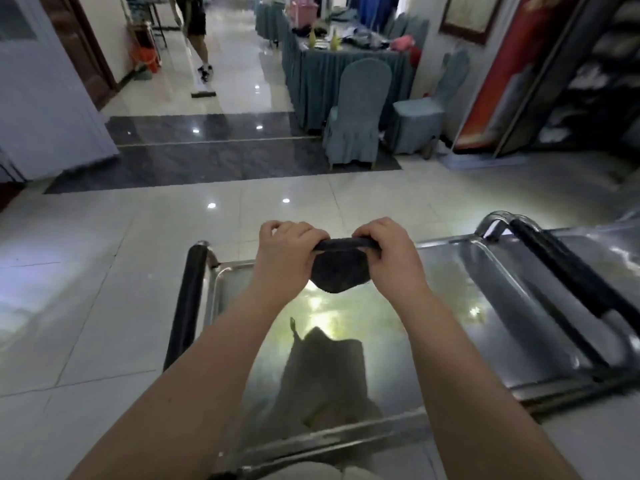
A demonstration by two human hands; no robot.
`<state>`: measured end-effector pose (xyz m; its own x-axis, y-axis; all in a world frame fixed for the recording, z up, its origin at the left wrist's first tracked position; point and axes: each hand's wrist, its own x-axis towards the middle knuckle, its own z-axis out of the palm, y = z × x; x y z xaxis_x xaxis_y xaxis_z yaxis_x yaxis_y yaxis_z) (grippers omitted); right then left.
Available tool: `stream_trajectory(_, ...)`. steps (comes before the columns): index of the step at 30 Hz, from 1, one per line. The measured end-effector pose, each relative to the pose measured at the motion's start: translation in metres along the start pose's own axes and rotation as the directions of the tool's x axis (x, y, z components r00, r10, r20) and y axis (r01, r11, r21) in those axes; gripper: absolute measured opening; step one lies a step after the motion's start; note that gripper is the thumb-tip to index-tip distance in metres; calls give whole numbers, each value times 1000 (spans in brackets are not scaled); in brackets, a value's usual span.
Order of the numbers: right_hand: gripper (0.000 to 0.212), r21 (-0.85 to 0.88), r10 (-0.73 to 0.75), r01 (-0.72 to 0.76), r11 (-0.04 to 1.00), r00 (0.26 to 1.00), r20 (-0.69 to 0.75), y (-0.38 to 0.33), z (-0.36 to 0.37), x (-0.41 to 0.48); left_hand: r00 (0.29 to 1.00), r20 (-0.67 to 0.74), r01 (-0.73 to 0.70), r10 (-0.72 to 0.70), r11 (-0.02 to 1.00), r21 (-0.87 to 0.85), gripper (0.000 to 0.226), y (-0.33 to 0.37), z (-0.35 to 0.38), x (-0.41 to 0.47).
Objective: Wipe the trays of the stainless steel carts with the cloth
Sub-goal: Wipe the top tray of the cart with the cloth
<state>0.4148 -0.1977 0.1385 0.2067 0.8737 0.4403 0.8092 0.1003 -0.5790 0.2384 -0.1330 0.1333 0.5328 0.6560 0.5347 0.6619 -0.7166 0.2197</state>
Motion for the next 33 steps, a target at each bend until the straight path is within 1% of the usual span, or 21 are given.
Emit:
stream_trajectory(4, 25, -1, 142, -142, 990, 988, -66, 65, -72, -68, 997, 37, -65, 68, 995, -73, 18, 99, 42, -2)
stream_trajectory(7, 27, 47, 281, -278, 960, 954, -106, 109, -125, -122, 989, 98, -90, 106, 983, -161, 16, 175, 70, -12)
stream_trajectory(11, 35, 44, 332, -329, 943, 930, -160, 152, -181, -194, 973, 192, -79, 129, 966, -247, 20, 261, 102, -37)
stream_trajectory(13, 39, 56, 347, -342, 938, 926, -151, 170, -198, -226, 959, 247, -65, 135, 960, -272, 25, 293, 117, -54)
stream_trajectory(16, 43, 75, 401, -395, 916, 908, -120, 192, -209, -264, 942, 311, -47, 124, 969, -243, 31, 329, 134, -83)
stream_trajectory(19, 38, 83, 456, -450, 889, 886, -82, 210, -208, -290, 932, 354, 8, 81, 970, -242, 31, 348, 148, -105)
stream_trajectory(21, 31, 94, 457, -451, 888, 888, -59, 222, -209, -298, 920, 387, 41, 59, 969, -244, 29, 355, 156, -112)
stream_trajectory(23, 29, 106, 451, -445, 889, 892, -32, 232, -209, -298, 910, 413, 65, 48, 965, -255, 28, 358, 164, -112)
stream_trajectory(27, 36, 123, 516, -517, 847, 856, 42, 245, -205, -282, 899, 438, 181, 12, 900, -396, 22, 346, 184, -93)
stream_trajectory(30, 27, 80, 538, -543, 836, 840, 71, 258, -199, -260, 889, 457, 193, 31, 879, -435, 21, 333, 201, -71)
stream_trajectory(33, 26, 41, 565, -570, 821, 820, 91, 272, -198, -232, 872, 488, 218, 40, 860, -461, 21, 322, 218, -47)
